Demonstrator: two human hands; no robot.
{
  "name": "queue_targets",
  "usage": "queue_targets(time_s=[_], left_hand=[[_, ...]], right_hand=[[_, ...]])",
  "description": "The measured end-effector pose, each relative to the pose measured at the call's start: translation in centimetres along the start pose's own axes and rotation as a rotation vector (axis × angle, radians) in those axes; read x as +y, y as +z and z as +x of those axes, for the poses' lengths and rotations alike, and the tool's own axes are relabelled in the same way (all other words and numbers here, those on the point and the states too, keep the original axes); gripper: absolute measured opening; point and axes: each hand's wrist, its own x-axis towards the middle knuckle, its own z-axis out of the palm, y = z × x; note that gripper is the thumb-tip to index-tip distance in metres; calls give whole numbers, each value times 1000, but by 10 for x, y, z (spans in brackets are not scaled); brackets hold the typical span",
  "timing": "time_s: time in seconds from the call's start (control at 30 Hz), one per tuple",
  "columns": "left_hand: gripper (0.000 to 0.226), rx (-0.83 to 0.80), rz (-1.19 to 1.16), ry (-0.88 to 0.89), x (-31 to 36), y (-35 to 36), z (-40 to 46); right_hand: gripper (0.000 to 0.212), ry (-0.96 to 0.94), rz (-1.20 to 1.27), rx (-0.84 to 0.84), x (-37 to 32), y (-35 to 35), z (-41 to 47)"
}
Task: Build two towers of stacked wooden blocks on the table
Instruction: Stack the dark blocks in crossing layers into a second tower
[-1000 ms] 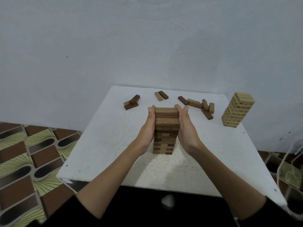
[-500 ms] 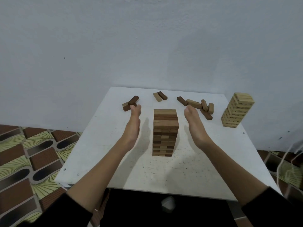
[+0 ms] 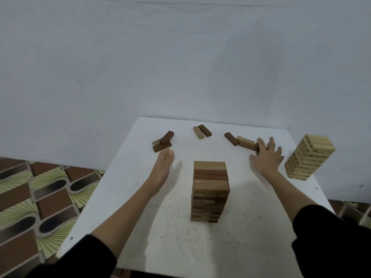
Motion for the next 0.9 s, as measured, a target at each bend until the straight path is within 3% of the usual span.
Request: queue_targets(time_s=[0.1, 0.3, 0.4, 0.5, 0.6, 0.73, 0.9], left_hand=[[49, 0, 105, 28, -3, 1, 10], [51, 208, 447, 242, -13, -23, 58], [72, 213, 639, 122, -15, -34, 90], [86, 113, 766, 16, -22, -36, 112], [79, 50, 754, 61, -24, -23, 116], [58, 107, 748, 211, -27, 1, 107], [48, 125, 807, 316, -30, 21, 100]], right_hand=[[62, 41, 22, -24, 2, 7, 13], [63, 44, -82, -55, -3, 19, 28], [60, 34, -72, -48, -13, 22, 34], [55, 4, -68, -60, -24, 24, 37], [52, -51, -37, -41, -37, 30, 34], [49, -162, -86, -66, -60, 40, 22], [46, -315, -154, -37, -77, 52, 5]])
